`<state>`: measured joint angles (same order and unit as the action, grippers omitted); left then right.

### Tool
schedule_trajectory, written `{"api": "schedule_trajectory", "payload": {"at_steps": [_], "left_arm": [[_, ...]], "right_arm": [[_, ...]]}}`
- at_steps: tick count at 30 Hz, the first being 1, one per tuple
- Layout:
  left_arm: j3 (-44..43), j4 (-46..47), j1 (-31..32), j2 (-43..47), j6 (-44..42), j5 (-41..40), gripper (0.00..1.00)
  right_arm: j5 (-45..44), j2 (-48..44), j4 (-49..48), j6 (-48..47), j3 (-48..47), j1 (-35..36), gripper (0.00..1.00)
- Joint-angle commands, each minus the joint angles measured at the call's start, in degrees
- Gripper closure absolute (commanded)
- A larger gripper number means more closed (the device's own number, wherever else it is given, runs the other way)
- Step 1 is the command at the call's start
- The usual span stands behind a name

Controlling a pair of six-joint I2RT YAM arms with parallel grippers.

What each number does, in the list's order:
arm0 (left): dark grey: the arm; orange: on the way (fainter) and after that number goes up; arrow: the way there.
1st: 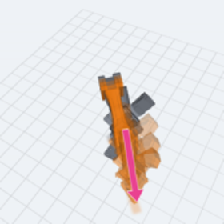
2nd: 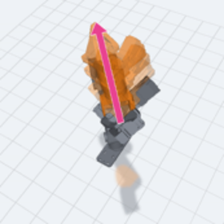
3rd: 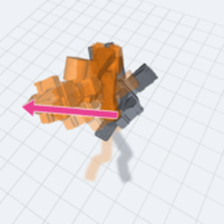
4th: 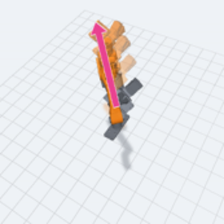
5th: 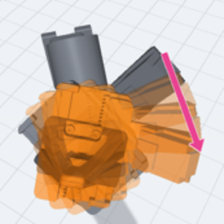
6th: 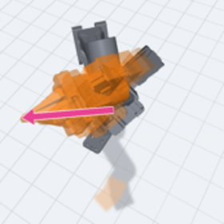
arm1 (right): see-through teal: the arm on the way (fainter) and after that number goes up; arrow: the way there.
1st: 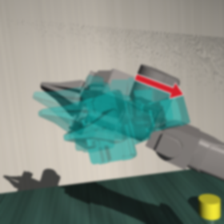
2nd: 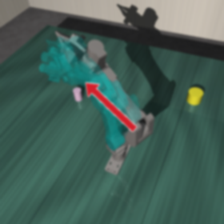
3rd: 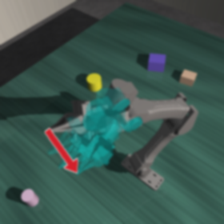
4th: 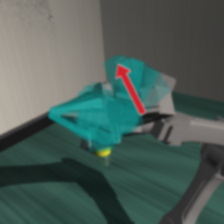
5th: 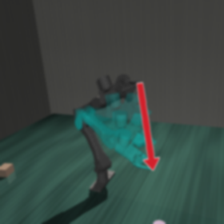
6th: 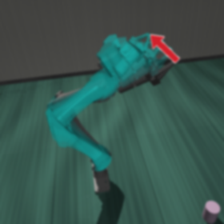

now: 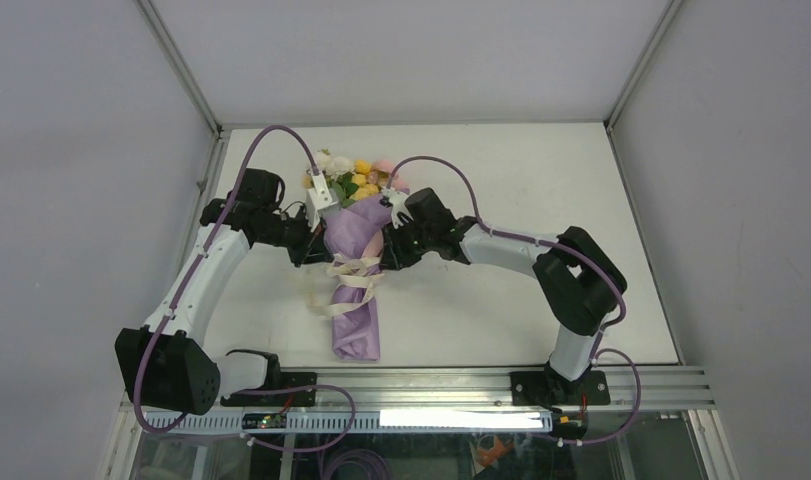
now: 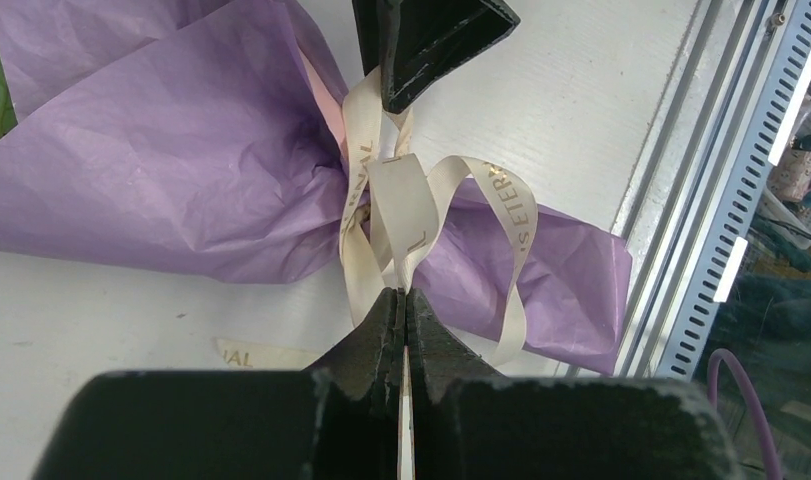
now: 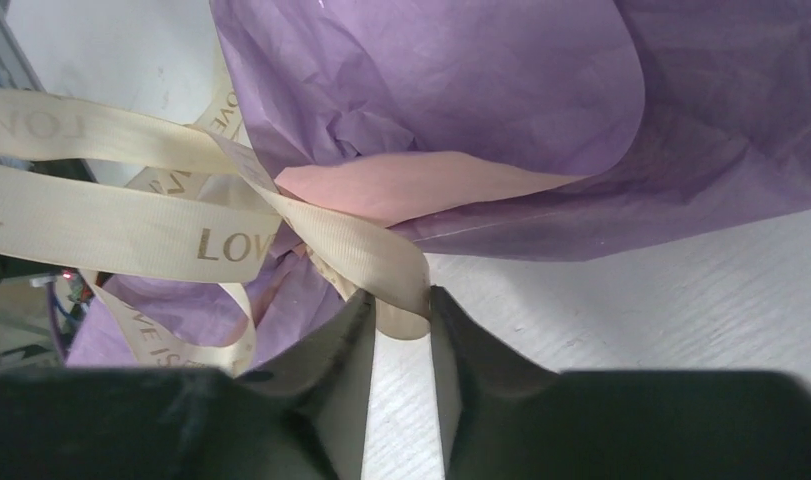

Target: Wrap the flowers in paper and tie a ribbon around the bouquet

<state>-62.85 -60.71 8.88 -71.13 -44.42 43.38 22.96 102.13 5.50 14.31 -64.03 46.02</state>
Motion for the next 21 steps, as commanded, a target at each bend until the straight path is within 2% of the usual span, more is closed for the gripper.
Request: {"api": "schedule_trajectory", "payload": {"at_steps": [1,3,4,10,14,16,17,18,21], "left_arm": [[-0.6,0.5,-1.0,1.3,-1.8,-0.3,1.00],[-0.5,0.5,-1.8,0.9,-3.3,-1.2,1.00],[-0.3,0.5,-2.4,0.4,-5.0,-2.1,1.00],[2.1,0.5,-4.7,-2.2,-18.9,-9.4,1.00],[5.4,0.5,-4.9,-2.1,-28.4,-12.6,0.73],[5.2,0.5,-5.4,-2.7,-30.3,-13.8,0.51],[4.8,0.3,-5.8,-2.9,-30.6,-14.1,0.45],[4.0,0.0,-6.0,-3.0,-30.8,-14.2,0.42],[0.6,-4.4,-6.2,-2.4,-33.5,-12.1,0.41]], "right_arm": [[-1.7,-0.5,-5.1,0.8,0.3,0.1,0.81],[-1.7,-1.2,-7.0,0.6,0.6,-0.1,0.98],[-1.8,-1.7,-6.9,0.6,0.8,-0.1,1.00],[-1.8,-6.5,-6.1,-0.1,2.7,0.2,1.00],[-0.5,-7.0,-6.6,0.1,2.3,1.5,1.00],[-0.3,-7.3,-6.7,0.7,1.7,1.5,1.00],[-0.2,-7.6,-6.8,0.7,1.6,1.6,1.00],[-0.2,-7.8,-6.7,0.6,1.7,1.5,1.00],[0.2,-8.1,-6.8,0.6,1.5,1.5,1.00]]}}
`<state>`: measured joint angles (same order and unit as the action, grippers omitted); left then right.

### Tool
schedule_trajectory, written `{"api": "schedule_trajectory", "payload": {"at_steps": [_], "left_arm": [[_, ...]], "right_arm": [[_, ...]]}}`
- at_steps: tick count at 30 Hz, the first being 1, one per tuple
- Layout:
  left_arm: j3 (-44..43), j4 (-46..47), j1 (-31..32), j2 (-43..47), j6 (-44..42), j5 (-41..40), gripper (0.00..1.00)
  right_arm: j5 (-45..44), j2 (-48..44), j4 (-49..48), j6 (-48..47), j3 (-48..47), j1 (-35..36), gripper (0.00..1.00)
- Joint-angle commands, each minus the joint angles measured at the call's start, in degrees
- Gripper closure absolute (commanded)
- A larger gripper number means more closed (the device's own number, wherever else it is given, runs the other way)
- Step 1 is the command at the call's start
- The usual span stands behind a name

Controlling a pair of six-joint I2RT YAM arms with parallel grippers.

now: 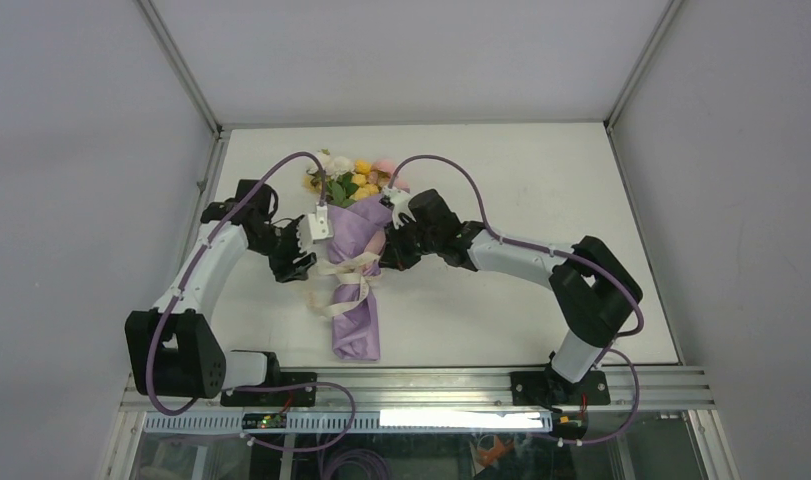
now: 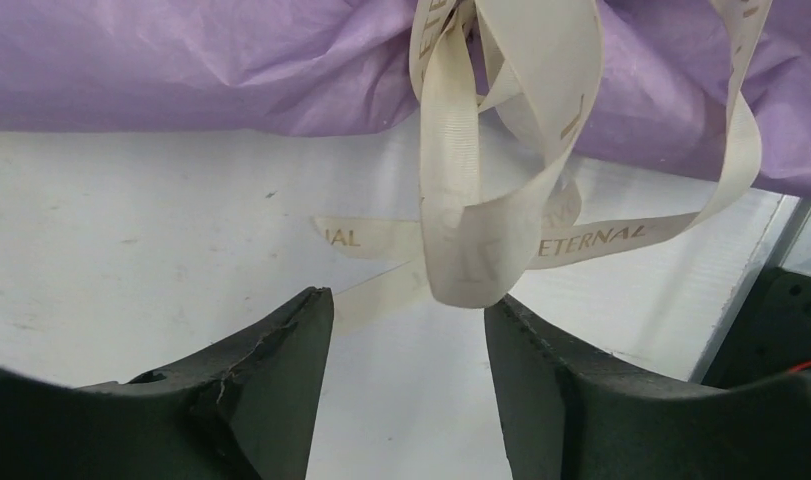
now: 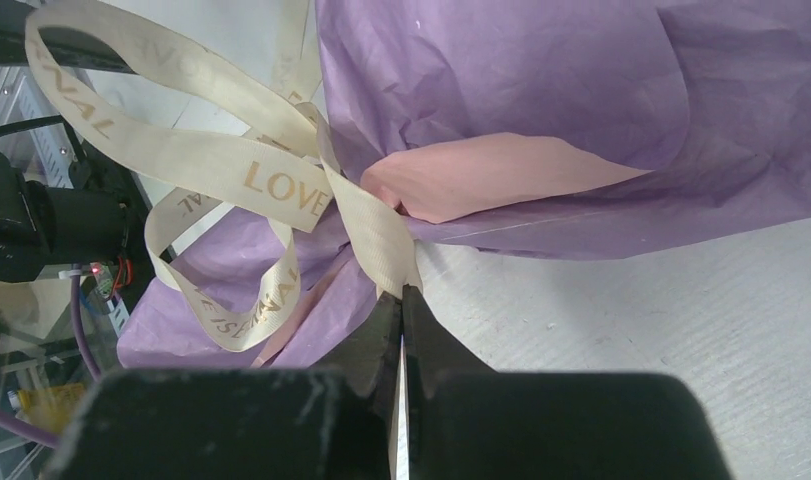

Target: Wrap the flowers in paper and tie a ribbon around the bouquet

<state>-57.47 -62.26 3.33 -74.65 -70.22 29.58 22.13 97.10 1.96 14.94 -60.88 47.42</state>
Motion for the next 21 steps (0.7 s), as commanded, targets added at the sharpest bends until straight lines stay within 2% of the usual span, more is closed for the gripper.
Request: {"api": "schedule_trajectory", "payload": {"at_steps": [1,5,7,9,12,16,21], "left_arm": [[-6.0,-5.8,-0.6,1.9,-9.2,3.2,0.42],[-8.1,-10.5,2.5,8.4,-12.6,11.2,0.43],[-7.0,-10.4,9.6,13.5,-12.7,13.6,0.44],[-5.6,-9.9,17.2,15.3,-12.5,13.9,0.39],[-3.9,-6.8,23.2,11.3,-12.7,13.8,0.40],[-5.8,-5.4,23.7,2.7,-16.3,10.8,0.46],[-6.1,-0.8,24.5,-3.0,-16.9,9.7,0.42]], "right_arm": [[1.4,-3.1,-3.3,0.1,-1.7,0.1,1.00],[1.3,-3.2,-3.6,0.9,-1.9,0.1,1.00],[1.3,-3.3,-3.5,1.3,-1.9,0.1,1.00],[1.6,-3.3,-3.7,1.8,-1.9,0.1,1.00],[2.0,-3.3,-4.2,2.2,-1.9,0.2,1.00],[2.4,-3.5,-3.7,2.3,-2.1,0.1,1.00],[2.6,-3.4,-5.1,3.4,-1.5,0.1,1.00]]}}
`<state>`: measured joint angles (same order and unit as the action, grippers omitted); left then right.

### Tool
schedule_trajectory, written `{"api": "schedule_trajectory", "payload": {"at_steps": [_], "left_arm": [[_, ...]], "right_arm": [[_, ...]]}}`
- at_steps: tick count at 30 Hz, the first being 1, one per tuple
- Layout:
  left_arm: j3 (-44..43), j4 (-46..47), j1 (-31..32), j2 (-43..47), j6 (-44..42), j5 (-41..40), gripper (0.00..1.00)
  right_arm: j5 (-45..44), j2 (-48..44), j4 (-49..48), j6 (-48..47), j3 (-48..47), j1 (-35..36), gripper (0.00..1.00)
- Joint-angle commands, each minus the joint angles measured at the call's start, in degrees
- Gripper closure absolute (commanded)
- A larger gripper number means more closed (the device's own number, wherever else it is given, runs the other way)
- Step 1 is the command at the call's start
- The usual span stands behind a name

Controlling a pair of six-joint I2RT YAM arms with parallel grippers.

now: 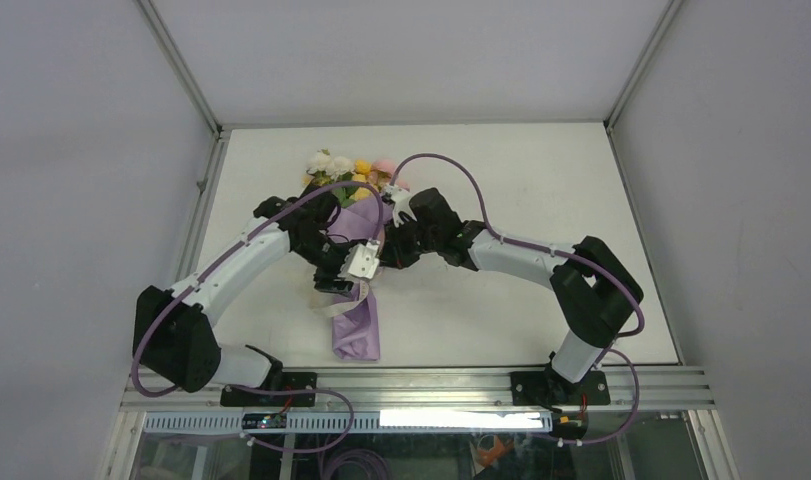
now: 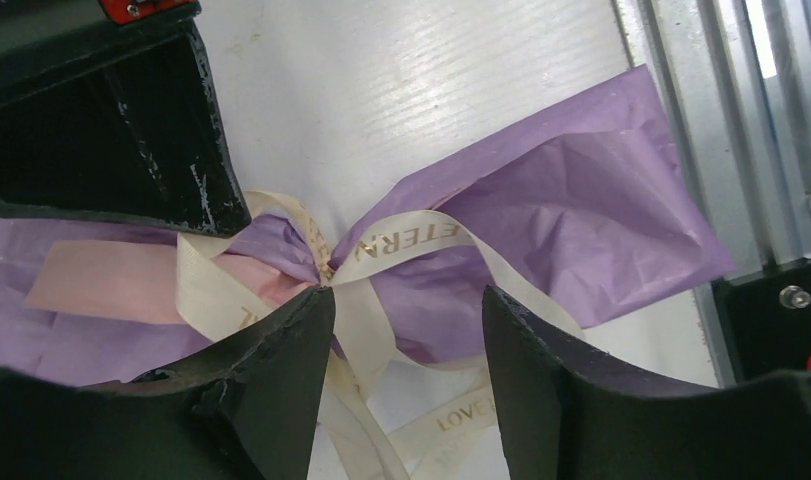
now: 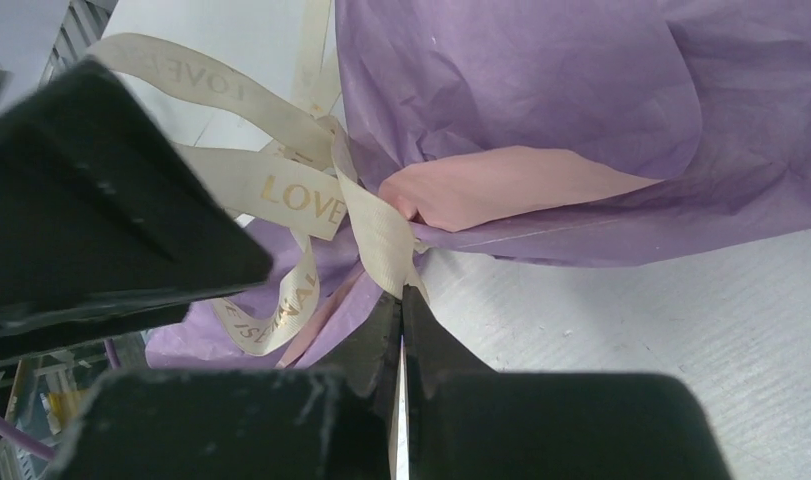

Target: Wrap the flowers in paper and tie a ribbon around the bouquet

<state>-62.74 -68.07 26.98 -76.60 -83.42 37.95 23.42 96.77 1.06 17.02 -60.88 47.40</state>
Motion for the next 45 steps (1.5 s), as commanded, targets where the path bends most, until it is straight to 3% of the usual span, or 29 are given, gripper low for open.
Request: {"api": "schedule_trajectory", "payload": {"at_steps": [1,9,11,15,17,24,32,36,39,40,41,45], "left_arm": [[-0.8,5.9,1.3,-1.5,-3.2,1.0,0.42],[3.4,13.6,4.1,-3.1,-1.7,-3.4,0.48],[3.9,14.6,4.4,-3.5,-1.2,-3.9,0.57],[3.6,15.9,4.6,-3.2,2.6,-5.4,0.90],[2.9,15.9,4.5,-2.4,6.2,-6.2,1.00],[0.0,21.0,-1.1,-3.2,29.4,-9.8,1.00],[2.9,27.8,-1.7,-0.9,42.7,-8.8,1.00],[3.4,30.7,-1.5,-1.2,45.3,-2.4,1.00],[4.3,31.9,-1.2,-2.4,45.5,-2.4,1.00],[4.8,32.7,-1.2,-2.7,45.4,-3.0,1.00],[5.3,33.4,-1.2,-2.9,45.4,-3.7,1.00],[6.2,35.4,-1.2,-3.4,44.2,-5.9,1.00]], "right_arm": [[1.4,-3.1,-4.3,1.6,-1.5,0.1,1.00],[2.7,-3.5,-4.6,2.0,-0.7,-0.9,1.00],[3.0,-3.4,-4.6,2.0,-0.7,-0.9,1.00],[3.1,-3.8,-4.2,2.1,-0.9,-1.2,1.00],[3.2,-4.2,-3.6,1.9,-0.8,-1.2,1.00],[9.4,-7.0,-6.2,4.7,1.4,-1.2,1.00],[12.6,-6.5,-8.0,7.7,2.0,-1.2,1.00],[12.4,-5.1,-6.5,7.1,1.1,-1.4,1.00],[12.5,-4.5,-5.0,6.7,0.7,-1.9,0.81],[12.6,-4.5,-2.9,6.2,-0.2,-2.2,0.81],[12.9,-4.8,0.7,3.3,-1.2,-2.6,0.69],[15.0,-6.0,11.4,-4.1,-5.1,-6.2,0.51]]}}
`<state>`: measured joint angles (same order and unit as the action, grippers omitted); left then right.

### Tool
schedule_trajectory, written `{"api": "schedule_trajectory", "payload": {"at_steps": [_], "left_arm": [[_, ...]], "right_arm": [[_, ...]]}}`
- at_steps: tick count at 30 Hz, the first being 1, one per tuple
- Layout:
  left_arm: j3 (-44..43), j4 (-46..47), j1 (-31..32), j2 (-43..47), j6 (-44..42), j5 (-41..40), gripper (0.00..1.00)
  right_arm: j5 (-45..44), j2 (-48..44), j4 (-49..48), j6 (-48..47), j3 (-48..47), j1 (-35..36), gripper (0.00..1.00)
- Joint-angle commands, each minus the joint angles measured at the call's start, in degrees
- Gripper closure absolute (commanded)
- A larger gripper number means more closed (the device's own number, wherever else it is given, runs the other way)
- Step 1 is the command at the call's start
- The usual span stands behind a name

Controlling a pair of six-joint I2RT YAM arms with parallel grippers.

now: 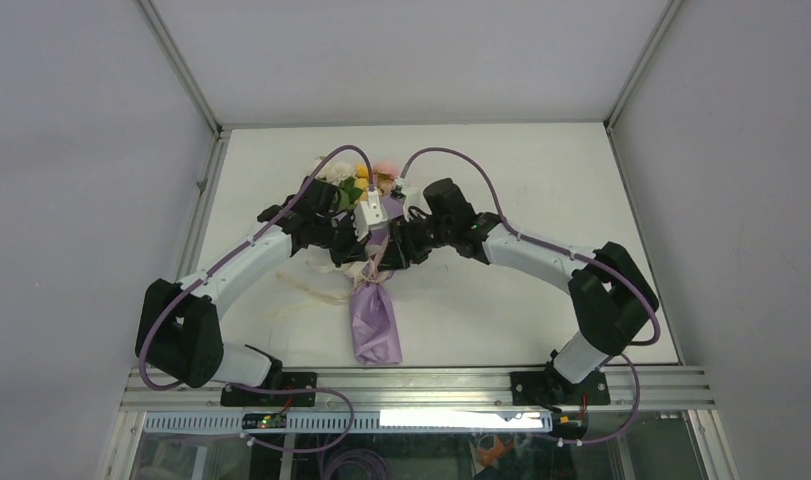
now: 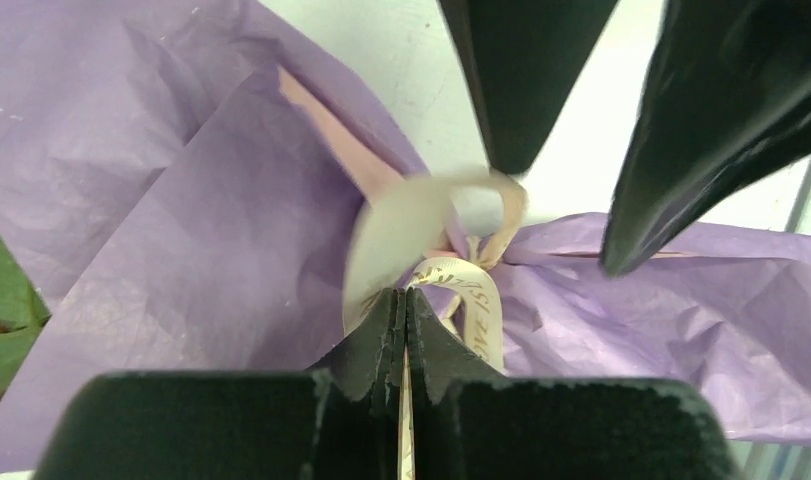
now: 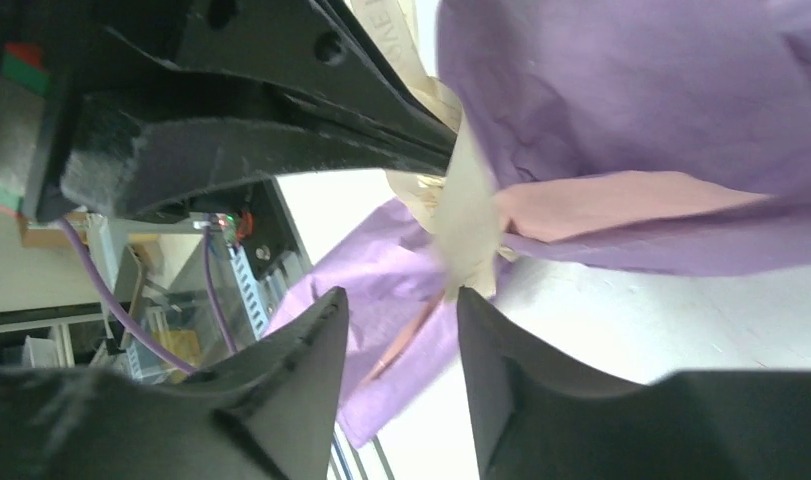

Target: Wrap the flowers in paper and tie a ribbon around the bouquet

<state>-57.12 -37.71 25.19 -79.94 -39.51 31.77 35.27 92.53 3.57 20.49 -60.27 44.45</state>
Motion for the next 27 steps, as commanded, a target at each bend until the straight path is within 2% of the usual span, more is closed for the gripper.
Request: {"api": "schedule_trajectory", "payload": {"at_steps": [1,4,7,9,10,11,14,20,22,27], "left_arm": [[0.7,5.0,0.6,-0.2,-0.2,0.0,1.00],[1.0,5.0,0.6,-0.1,-0.9,-0.2,1.00],[1.1,5.0,0.6,0.0,-1.1,0.0,1.00],[1.1,5.0,0.7,0.0,-1.1,0.0,1.00],[1.2,5.0,0.7,0.1,-1.1,0.0,1.00],[1.2,5.0,0.7,0.2,-1.1,0.0,1.00],[1.2,5.0,1.0,0.3,-1.1,0.2,1.00],[1.3,4.9,1.3,0.5,-1.2,0.1,1.00],[1.4,4.8,1.4,0.5,-1.3,0.0,1.00],[1.7,4.5,1.3,1.0,-1.3,0.5,1.00]], "right_arm": [[4.3,-1.8,12.2,-9.5,-7.0,-4.5,0.48],[6.0,-1.0,21.7,-15.3,-10.7,-8.0,0.43],[6.5,-0.4,23.3,-16.7,-11.6,-11.9,0.42],[3.5,0.5,18.3,-11.6,-10.0,-14.0,0.48],[1.3,1.4,15.6,-9.0,-9.2,-14.2,0.55],[-0.3,2.9,13.0,-6.4,-8.8,-13.7,0.67],[-3.1,6.2,6.2,-1.3,-6.8,-9.7,0.78],[-1.9,9.2,-12.0,7.8,-0.5,-3.2,0.84],[-1.0,9.8,-18.9,10.5,1.0,-1.8,0.84],[-1.2,11.2,-29.1,13.7,3.4,-0.5,0.81]]}}
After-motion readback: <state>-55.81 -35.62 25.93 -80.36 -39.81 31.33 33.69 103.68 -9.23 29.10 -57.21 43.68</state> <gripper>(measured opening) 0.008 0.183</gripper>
